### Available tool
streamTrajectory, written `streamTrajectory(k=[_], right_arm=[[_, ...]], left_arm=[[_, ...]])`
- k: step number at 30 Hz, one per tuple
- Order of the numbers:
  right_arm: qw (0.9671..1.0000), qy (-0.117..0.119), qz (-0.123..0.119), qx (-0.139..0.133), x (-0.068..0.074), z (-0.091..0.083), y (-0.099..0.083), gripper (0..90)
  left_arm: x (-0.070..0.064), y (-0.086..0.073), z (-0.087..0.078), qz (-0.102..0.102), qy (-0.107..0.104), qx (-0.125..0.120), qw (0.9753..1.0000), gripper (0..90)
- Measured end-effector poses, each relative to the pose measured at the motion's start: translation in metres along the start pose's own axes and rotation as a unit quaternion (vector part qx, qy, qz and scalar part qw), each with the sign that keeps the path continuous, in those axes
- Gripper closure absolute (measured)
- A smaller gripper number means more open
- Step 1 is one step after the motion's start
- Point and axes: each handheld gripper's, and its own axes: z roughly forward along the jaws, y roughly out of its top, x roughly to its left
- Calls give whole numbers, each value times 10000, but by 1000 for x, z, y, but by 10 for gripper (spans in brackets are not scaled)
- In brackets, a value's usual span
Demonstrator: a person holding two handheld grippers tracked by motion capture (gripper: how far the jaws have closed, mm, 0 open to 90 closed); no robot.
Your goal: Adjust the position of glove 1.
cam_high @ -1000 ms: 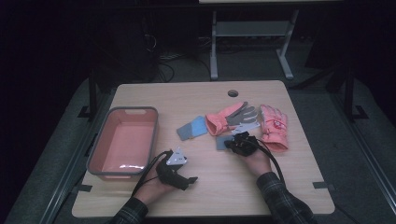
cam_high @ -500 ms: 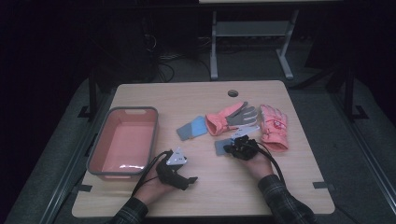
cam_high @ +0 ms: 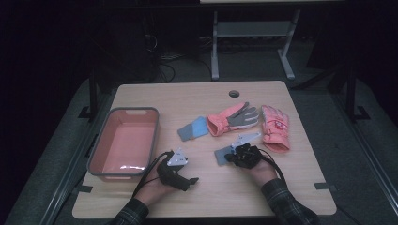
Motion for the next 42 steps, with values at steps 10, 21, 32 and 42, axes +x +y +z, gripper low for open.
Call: streamTrajectory(k=[10,21,32,42], right_arm=[[9995,278,-149,95,16,-9,-10,900],[9972,588,-390,252,42,-20,-21,900],[9994,299,-33,-157,28,-42,-27,588],[9967,-506,489,-411,-2,-67,-68,296]], left_arm=[[-1,0,0,-38,-9,-1,10000,124],[-1,0,1,-95,-20,-49,9999,123],[0,0,0,8,3,6,10000,121],[0,0,0,-4,0,24,10000,118]])
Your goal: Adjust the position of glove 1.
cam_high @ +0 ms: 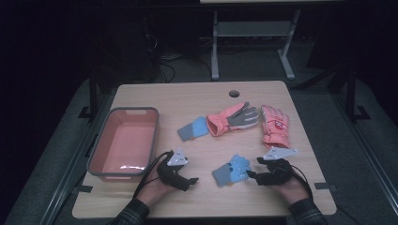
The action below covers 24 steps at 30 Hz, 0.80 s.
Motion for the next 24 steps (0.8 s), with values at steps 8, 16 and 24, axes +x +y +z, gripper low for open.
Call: streamTrajectory(k=[8,16,24], right_arm=[[9989,-419,193,49,-19,-7,-19,211],[9983,-523,254,81,-30,-7,-26,140],[9979,-590,253,32,-32,-7,-28,127]], left_arm=[[1,5,2,-62,60,144,9999,116],[5,18,5,-108,261,412,9988,127],[11,35,14,-101,362,569,9977,136]])
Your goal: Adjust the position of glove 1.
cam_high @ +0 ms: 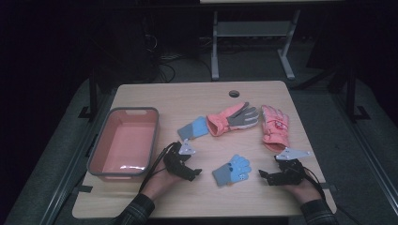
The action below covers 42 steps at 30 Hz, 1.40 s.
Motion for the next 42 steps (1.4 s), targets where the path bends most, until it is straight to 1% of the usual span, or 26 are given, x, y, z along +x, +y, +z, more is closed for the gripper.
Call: streamTrajectory(k=[1,2,4,6,7,9,12,13,15,16,17,18,19,21,23,25,26,28,29,30,31,33,36,38,40,42], right_arm=[[10000,0,0,0,0,0,0,127],[10000,-3,0,-3,0,0,0,127],[10000,0,0,-6,0,0,0,127],[10000,1,4,-12,0,0,0,127],[10000,1,4,-12,0,0,0,127],[10000,4,8,-12,0,0,0,127],[10000,3,6,-14,0,0,0,127],[10000,2,6,-14,0,0,0,128],[10000,2,6,-14,0,0,0,128],[10000,3,10,-14,0,0,0,128],[10000,4,9,-15,0,0,0,128],[10000,3,11,-14,0,0,0,128],[10000,2,12,-14,0,0,0,128],[10000,7,37,-6,0,0,0,131],[10000,8,46,-3,-1,-1,0,132],[10000,7,46,-3,-1,-1,0,132],[10000,7,46,-3,-1,-1,0,132],[10000,14,33,-16,-1,-1,0,133],[10000,16,32,-20,-1,-1,0,133],[10000,18,34,-22,-1,-1,0,132],[10000,16,33,-17,-1,-1,0,132],[10000,11,33,-17,-1,-1,0,133],[10000,28,42,-35,-2,0,0,133],[10000,35,53,-32,-2,-1,0,133],[10000,29,48,-32,-2,-1,0,133],[10000,36,44,-32,-2,-1,0,133]], left_arm=[[0,0,0,0,0,0,10000,137],[2,6,3,-13,6,28,10000,144],[4,10,5,-18,29,-6,10000,159],[10,18,6,-118,58,-67,9999,194],[10,18,6,-118,58,-67,9999,209],[20,28,6,-197,209,-102,9995,231],[33,36,5,-281,339,-179,9989,274],[33,36,5,-281,339,-179,9989,297],[42,42,5,-427,372,-293,9980,302],[49,48,6,-463,448,-317,9974,338],[53,51,7,-441,509,-312,9972,342],[53,51,7,-441,509,-312,9972,352],[58,56,9,-447,565,-304,9969,374],[66,61,13,-530,629,-354,9960,400],[71,63,16,-574,690,-357,9953,409],[78,63,20,-626,756,-273,9948,436],[78,63,20,-626,756,-273,9948,439],[88,63,24,-719,847,-212,9936,461],[90,62,25,-778,855,-177,9931,461],[90,62,25,-778,855,-177,9931,461],[97,59,28,-906,900,-76,9918,461],[101,58,31,-990,902,-21,9910,461],[103,57,36,-1088,818,37,9907,479],[103,57,38,-1090,800,73,9908,494],[102,55,43,-1056,765,280,9911,496],[101,54,43,-1090,768,229,9908,497]])
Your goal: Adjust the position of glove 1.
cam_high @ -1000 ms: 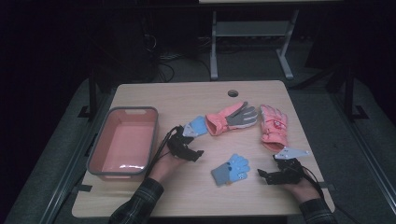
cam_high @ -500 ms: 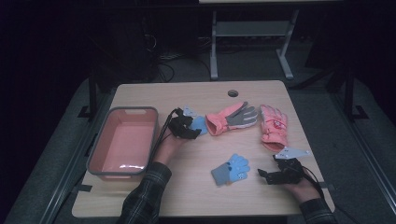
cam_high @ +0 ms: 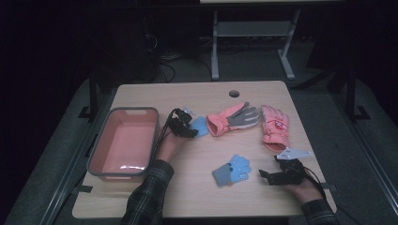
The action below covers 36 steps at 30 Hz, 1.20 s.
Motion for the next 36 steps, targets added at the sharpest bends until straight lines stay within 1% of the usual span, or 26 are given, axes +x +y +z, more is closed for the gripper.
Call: streamTrajectory(k=[1,3,4,5,6,8,11,13,14,15,17,18,21,22,24,26,27,28,29,30,31,32,33,34,36], right_arm=[[10000,23,-3,12,1,0,0,135],[10000,22,-18,11,1,0,0,135],[10000,21,-25,11,1,0,0,135],[10000,18,-42,8,1,0,0,135],[10000,16,-67,-1,1,0,0,135],[10000,16,-47,-1,1,0,0,135],[10000,-2,-68,2,2,0,0,135],[10000,-3,-77,-4,1,1,0,135],[10000,-3,-77,-4,1,1,0,135],[10000,-3,-79,-4,1,1,0,135],[10000,-2,-78,-5,1,1,0,135],[10000,-2,-79,-4,1,1,0,135],[10000,2,-78,-7,1,0,0,135],[10000,-1,-75,-5,1,1,0,135],[10000,-3,-73,1,2,0,0,135],[10000,0,-71,3,2,0,0,135],[10000,-2,-65,9,2,0,0,135],[10000,-3,-67,9,2,0,0,135],[10000,-3,-67,9,2,0,0,135],[10000,-4,-62,8,2,1,0,135],[10000,-4,-62,8,2,1,0,135],[10000,-4,-78,7,2,1,0,135],[10000,-4,-78,7,2,1,0,135],[9999,13,-99,14,2,0,0,134],[9999,24,-118,11,2,1,0,134]], left_arm=[[-1,-1,-1,-32,-24,37,10000,515],[-3,-1,-2,-33,-23,55,10000,526],[-6,-2,-3,15,14,112,9999,526],[-8,-2,-4,22,14,129,9999,535],[-11,-3,-5,90,17,165,9998,572],[-15,-4,-7,114,3,193,9997,622],[-18,-5,-8,41,-42,214,9998,720],[-19,-6,-9,-8,-122,220,9997,788],[-19,-6,-9,-8,-122,220,9997,811],[-18,-5,-10,-48,-163,263,9995,826],[-18,-6,-11,-65,-203,285,9994,840],[-19,-6,-13,-118,-234,287,9992,843],[-20,-8,-17,-126,-239,259,9993,847],[-21,-9,-20,-194,-322,225,9990,847],[-23,-10,-25,-218,-398,210,9988,847],[-23,-11,-27,-228,-419,178,9987,847],[-26,-13,-33,-239,-521,133,9983,847],[-27,-14,-36,-250,-565,81,9981,847],[-27,-14,-36,-250,-565,81,9981,847],[-30,-16,-42,-169,-764,9,9969,846],[-30,-16,-42,-169,-764,9,9969,847],[-34,-18,-48,-174,-910,-60,9957,846],[-34,-18,-48,-174,-910,-60,9957,847],[-37,-18,-53,-150,-1050,-124,9943,847],[-41,-19,-57,-181,-1200,-185,9924,847]])
